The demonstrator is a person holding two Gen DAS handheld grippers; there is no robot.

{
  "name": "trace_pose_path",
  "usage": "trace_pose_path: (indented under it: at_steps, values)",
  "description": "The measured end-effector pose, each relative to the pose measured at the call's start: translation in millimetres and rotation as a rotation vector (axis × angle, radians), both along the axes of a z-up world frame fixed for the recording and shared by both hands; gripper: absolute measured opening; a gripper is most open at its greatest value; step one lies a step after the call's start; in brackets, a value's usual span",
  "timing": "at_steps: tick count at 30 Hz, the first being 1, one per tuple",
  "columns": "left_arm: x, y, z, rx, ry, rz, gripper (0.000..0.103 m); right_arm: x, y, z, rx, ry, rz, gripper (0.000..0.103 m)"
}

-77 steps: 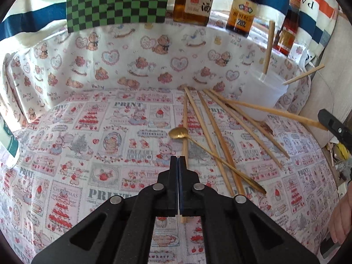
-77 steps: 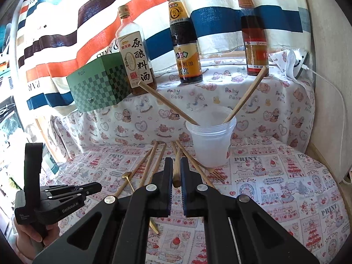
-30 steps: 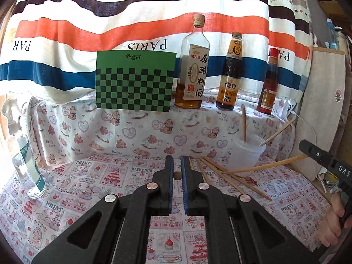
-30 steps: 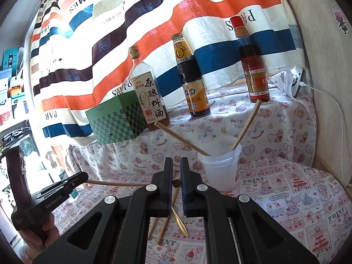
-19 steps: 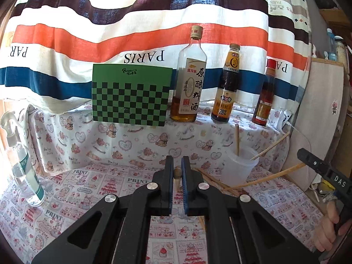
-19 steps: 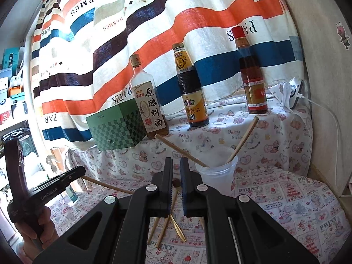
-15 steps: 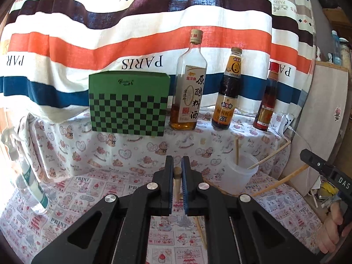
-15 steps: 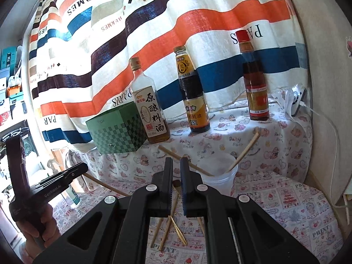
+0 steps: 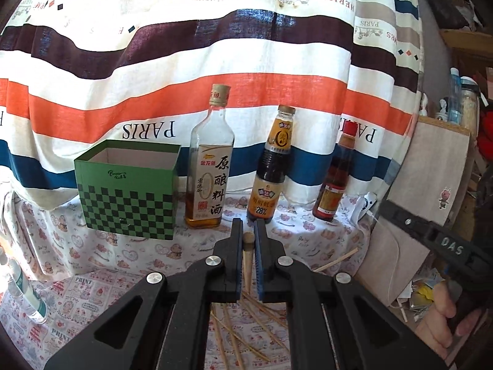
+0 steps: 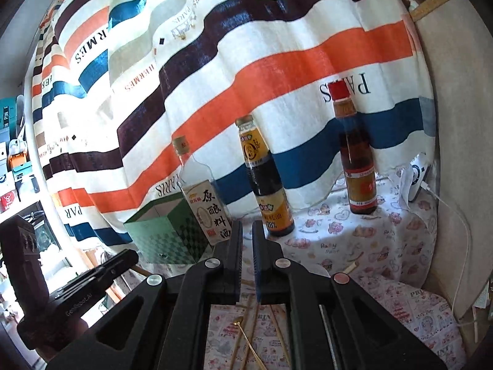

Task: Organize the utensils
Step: 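Lift both held chopsticks and bring them above the clear cup, then open both grippers to drop the chopsticks into the clear cup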

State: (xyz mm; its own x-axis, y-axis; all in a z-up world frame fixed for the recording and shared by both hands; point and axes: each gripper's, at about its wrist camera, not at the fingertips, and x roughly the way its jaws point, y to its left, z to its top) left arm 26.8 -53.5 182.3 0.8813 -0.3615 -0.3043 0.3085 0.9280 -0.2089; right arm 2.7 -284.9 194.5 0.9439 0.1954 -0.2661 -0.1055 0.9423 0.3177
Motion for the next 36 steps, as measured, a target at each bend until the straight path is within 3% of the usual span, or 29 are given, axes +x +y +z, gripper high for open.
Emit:
trace_pose_path:
  at_steps: [5,12,16,22,27,32,36]
  values:
    - [-2.9,-6.3,0.9,-0.078,-0.030,-0.032,0.006,18.2,-12.3,-12.6,0.011,0.121,-0.004,0.007]
    - [-11.7,-20.9,15.6,-0.128,-0.135,-0.033,0.006,23.6,-26.3,-14.9,0.007,0.157,-0.038,0.007]
    - [1.0,-37.7,22.3,-0.105,-0.182,0.013,0.006,24.0,-41.2,-15.2,0.045,0.166,-0.058,0.007]
    - [40.0,-55.7,18.2,-0.145,-0.156,0.022,0.006,21.9,-48.2,-13.0,0.046,0.161,-0.071,0.007]
    - [63.5,-69.2,2.2,-0.111,-0.151,0.055,0.006,24.1,-49.1,-14.1,0.052,0.170,-0.054,0.007]
    - [75.7,-73.5,-25.8,-0.098,-0.071,0.039,0.006,27.6,-57.0,-16.8,0.063,0.180,-0.087,0.007]
    - [68.7,-76.0,-33.6,-0.036,-0.091,0.058,0.007,31.1,-65.0,-19.6,0.086,0.196,-0.094,0.007]
